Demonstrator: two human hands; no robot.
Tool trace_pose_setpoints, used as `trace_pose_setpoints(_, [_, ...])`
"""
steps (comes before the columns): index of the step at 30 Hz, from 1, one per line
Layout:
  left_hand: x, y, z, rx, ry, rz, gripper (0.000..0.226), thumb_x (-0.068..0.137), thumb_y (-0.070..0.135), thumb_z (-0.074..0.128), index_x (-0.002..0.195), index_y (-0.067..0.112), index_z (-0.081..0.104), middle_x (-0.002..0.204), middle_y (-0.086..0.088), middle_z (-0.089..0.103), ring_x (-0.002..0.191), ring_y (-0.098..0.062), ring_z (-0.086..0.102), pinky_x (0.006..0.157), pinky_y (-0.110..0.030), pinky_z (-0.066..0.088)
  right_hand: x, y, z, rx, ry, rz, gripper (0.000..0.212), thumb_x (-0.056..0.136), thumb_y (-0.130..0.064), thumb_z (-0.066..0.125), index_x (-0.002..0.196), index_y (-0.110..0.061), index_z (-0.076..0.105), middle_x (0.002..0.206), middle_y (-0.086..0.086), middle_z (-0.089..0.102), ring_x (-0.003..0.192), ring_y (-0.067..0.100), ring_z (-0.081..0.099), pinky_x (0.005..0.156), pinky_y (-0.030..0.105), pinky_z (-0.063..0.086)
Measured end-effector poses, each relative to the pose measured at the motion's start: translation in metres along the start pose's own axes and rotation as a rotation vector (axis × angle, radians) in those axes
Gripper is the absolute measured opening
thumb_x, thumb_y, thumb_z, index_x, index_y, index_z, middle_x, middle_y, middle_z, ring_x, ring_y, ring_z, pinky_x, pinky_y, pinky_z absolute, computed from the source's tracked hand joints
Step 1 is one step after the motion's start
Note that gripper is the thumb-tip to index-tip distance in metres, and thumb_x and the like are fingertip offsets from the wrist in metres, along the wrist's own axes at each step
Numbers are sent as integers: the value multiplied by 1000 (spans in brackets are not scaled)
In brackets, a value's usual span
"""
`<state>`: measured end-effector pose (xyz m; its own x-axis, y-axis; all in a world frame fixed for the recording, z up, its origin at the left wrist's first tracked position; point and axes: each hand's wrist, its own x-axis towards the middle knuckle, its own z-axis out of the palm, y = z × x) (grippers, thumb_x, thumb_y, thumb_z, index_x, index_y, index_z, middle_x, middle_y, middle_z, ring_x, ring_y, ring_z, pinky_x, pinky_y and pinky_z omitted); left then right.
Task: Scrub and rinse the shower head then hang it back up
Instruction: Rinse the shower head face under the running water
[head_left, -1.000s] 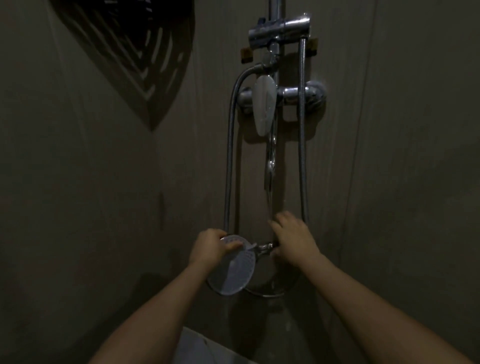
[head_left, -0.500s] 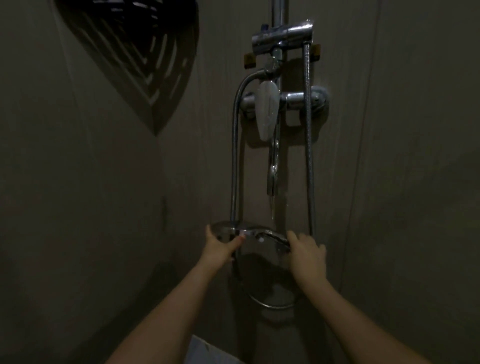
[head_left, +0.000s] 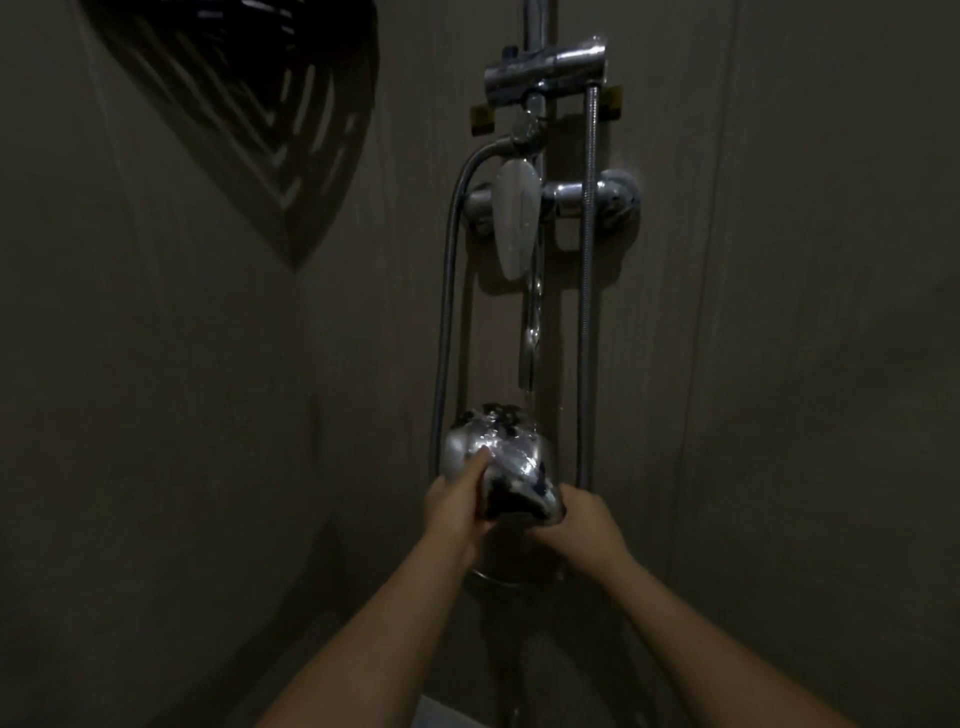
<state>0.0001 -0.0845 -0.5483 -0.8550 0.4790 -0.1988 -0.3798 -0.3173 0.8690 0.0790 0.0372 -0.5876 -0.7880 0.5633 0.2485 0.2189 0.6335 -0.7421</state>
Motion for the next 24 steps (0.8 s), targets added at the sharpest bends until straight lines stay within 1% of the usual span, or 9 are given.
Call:
trace_pose_setpoints(5, [16, -4, 28, 218, 298, 4, 57, 97, 39, 37, 143, 7, 26, 140, -21, 42, 124, -37, 47, 103, -48, 40, 3, -8, 0, -480, 68, -74, 42, 70, -49, 68, 102, -25, 58, 97, 0, 70, 91, 20, 65, 75, 31, 50])
trace_pose_setpoints(8, [16, -7, 46, 67, 267, -45, 67, 95, 50, 32, 147, 8, 21, 145, -21, 38, 128, -39, 43, 106, -50, 38, 0, -8, 3, -617, 120, -152, 36, 80, -45, 60, 106, -21, 52, 98, 3, 67, 91, 23, 64, 69, 31, 44])
trace_pose_setpoints(11, [11, -5, 54, -51, 142, -128, 90, 73, 68, 55, 142, 14, 33, 135, -16, 49, 118, -37, 51, 102, -52, 42, -4, 6, 0, -763, 161, -231, 34, 89, -28, 49, 121, -19, 46, 107, 7, 65, 98, 28, 62, 77, 33, 44])
trace_pose_setpoints(13, [11, -3, 54, 19, 105, -148, 82, 68, 53, 68, 133, 11, 42, 127, -17, 56, 110, -37, 57, 97, -52, 46, -11, 15, -3, -902, 192, -291, 48, 89, -23, 47, 136, -17, 39, 110, 7, 63, 102, 27, 59, 84, 35, 42])
trace_pose_setpoints(16, [17, -7, 51, 71, 174, -80, 41, 83, 8, 53, 123, 0, 49, 120, -22, 59, 105, -39, 60, 92, -53, 50, -24, 12, -5, -1020, 281, -332, 53, 65, -28, 76, 116, -19, 65, 77, 1, 68, 69, 19, 65, 62, 29, 50])
trace_pose_setpoints(17, [18, -9, 48, 70, 178, -41, 39, 85, 0, 47, 125, -1, 49, 121, -22, 58, 106, -39, 59, 93, -53, 49, -25, 12, -5, -1014, 249, -304, 54, 66, -26, 75, 119, -19, 63, 79, 2, 68, 69, 19, 65, 59, 29, 50])
trace_pose_setpoints(19, [20, -13, 42, 84, 120, 36, 46, 84, -9, 41, 127, 3, 51, 122, -20, 59, 106, -38, 59, 93, -51, 50, -23, 15, -4, -837, 103, -151, 66, 85, -17, 55, 144, -23, 27, 105, 7, 64, 87, 22, 64, 67, 33, 49])
trace_pose_setpoints(21, [19, -14, 36, 122, 64, 81, 50, 83, -9, 40, 127, 14, 52, 117, -11, 59, 96, -30, 60, 81, -46, 55, -16, 16, -5, -564, -38, -4, 81, 89, -15, 52, 147, -28, -3, 114, 7, 61, 93, 21, 62, 72, 33, 49])
trace_pose_setpoints(24, [15, -7, 30, 85, 23, 110, 43, 85, -6, 34, 110, 20, 58, 110, -6, 60, 88, -21, 59, 52, -31, 54, -10, 16, -9, -85, -32, 202, 95, 78, -16, 70, 147, -18, 5, 127, 9, 56, 111, 24, 58, 91, 39, 50])
